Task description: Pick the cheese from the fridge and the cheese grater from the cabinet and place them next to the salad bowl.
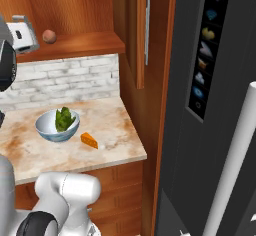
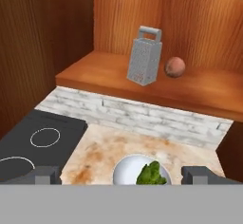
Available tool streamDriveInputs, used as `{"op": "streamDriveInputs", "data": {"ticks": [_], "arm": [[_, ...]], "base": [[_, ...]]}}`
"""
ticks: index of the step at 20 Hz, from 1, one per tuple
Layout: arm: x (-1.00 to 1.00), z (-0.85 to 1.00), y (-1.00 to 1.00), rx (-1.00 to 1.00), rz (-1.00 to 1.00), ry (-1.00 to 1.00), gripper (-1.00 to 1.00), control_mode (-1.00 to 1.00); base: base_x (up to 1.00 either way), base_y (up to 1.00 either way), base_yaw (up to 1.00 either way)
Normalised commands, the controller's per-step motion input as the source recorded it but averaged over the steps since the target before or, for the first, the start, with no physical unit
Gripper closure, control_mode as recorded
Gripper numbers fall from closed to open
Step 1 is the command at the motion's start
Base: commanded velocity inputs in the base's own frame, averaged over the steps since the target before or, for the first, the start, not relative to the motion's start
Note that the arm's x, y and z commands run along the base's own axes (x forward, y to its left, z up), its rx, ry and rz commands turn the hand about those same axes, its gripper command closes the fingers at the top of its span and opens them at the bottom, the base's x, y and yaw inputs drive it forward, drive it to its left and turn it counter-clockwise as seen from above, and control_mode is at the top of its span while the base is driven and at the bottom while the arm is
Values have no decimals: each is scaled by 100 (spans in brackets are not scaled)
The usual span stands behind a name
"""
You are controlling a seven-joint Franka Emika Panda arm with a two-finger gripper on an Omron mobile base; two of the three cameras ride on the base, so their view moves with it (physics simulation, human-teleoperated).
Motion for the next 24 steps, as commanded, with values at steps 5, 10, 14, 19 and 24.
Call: {"op": "streamDriveInputs", "data": {"ticks": [5, 10, 14, 19, 24], "arm": [[21, 2, 14, 3, 4, -8, -100, -100], [30, 6, 14, 1, 0, -1, -100, -100], [37, 6, 17, 1, 0, 0, -100, -100], [62, 0, 33, 0, 0, 5, -100, -100], [59, 0, 44, 0, 0, 10, -100, -100]], "base": [[0, 0, 0], [0, 0, 0], [0, 0, 0], [0, 0, 0], [0, 0, 0]]}}
